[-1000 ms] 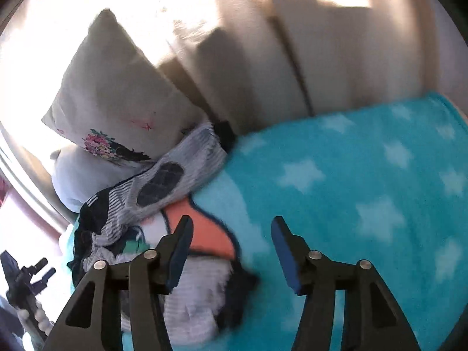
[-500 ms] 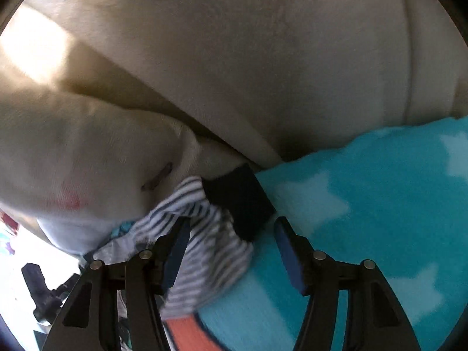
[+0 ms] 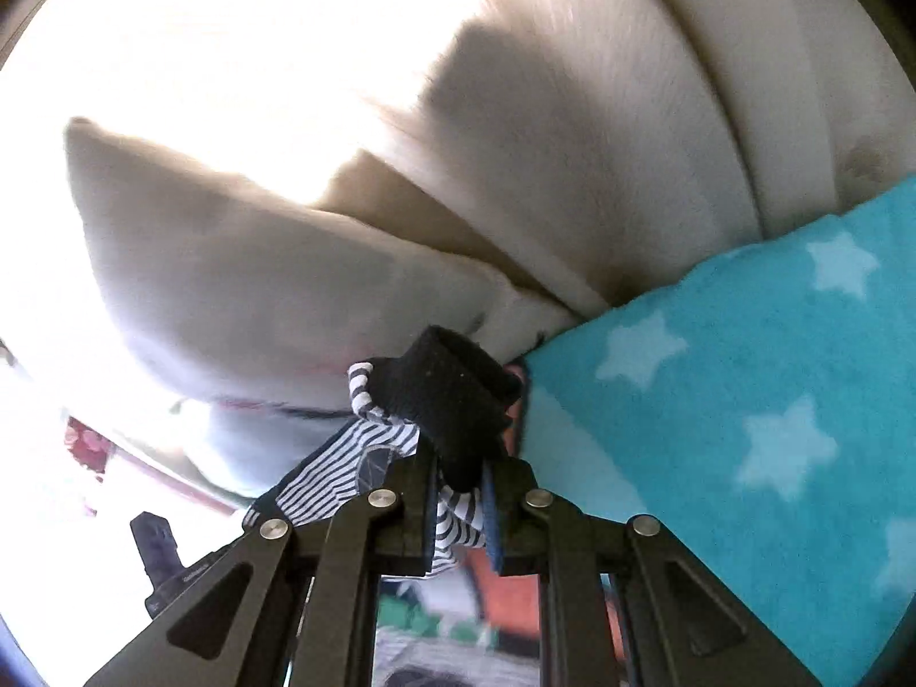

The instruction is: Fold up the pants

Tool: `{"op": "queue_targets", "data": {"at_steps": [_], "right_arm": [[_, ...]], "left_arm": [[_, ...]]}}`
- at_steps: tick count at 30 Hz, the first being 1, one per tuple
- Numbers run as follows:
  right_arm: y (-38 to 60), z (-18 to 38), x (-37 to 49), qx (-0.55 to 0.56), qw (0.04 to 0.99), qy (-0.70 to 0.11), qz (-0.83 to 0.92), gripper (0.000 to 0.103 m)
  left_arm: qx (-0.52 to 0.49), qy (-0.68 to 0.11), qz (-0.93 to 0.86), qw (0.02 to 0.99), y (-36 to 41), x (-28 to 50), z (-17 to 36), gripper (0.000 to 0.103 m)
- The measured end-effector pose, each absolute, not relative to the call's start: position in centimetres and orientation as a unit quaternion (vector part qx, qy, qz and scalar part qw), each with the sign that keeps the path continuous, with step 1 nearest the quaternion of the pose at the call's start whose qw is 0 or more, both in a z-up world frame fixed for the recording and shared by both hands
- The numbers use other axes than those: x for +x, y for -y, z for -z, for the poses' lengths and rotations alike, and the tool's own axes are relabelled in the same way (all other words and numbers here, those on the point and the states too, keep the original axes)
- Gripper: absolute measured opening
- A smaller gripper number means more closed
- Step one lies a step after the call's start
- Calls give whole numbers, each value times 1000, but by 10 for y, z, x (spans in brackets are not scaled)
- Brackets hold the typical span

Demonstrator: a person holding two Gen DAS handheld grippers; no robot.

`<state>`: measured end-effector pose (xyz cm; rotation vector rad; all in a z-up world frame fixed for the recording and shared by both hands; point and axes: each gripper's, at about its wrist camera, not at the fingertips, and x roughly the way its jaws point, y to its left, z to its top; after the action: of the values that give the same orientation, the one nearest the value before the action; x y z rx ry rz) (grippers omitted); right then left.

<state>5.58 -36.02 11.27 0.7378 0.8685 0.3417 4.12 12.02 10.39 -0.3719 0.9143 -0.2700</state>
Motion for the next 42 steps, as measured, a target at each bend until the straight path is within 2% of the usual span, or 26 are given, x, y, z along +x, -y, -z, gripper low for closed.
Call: {"op": "queue_targets", "data": {"at_steps": [5, 8, 10, 11, 12, 15, 18, 24, 29, 32, 36, 42], "right_arm": [[376, -133, 22, 378, 818, -407, -148, 14], [378, -124, 31, 374, 819, -420, -114, 17], [370, -108, 49, 354, 824, -435, -83, 32], [368, -98, 59, 331, 831, -443, -61, 60], [368, -86, 66, 312, 837, -449, -34, 74], [374, -64, 68, 307, 833, -460, -8, 74], [375, -61, 62, 293, 837, -461, -16, 74], [368, -86, 58, 223, 873, -431, -44, 74], [338, -94, 76, 145, 889, -429, -72, 74], [325, -94, 71, 146, 890, -423, -85, 74], [307, -92, 43, 162, 893, -405, -114, 74], [288, -93, -21, 132, 915, -369, -99, 75]], "left_arm": [[-182, -438, 107, 874, -122, 44, -117, 11], [-177, -460, 73, 867, -119, 70, -104, 16], [-172, -477, 31, 861, -122, 90, -85, 24], [-178, -481, 24, 858, -127, 94, -80, 28], [-197, -489, 16, 850, -133, 98, -69, 29], [-227, -498, 36, 836, -142, 93, -59, 30], [-193, -486, 33, 852, -144, 79, -69, 33], [-165, -462, 74, 868, -134, 69, -93, 51], [-132, -461, 82, 874, -107, 70, -97, 52], [-101, -442, 80, 888, -86, 52, -103, 53], [-60, -399, 38, 914, -56, 10, -111, 63], [-34, -343, -21, 938, -31, -48, -121, 84]]}}
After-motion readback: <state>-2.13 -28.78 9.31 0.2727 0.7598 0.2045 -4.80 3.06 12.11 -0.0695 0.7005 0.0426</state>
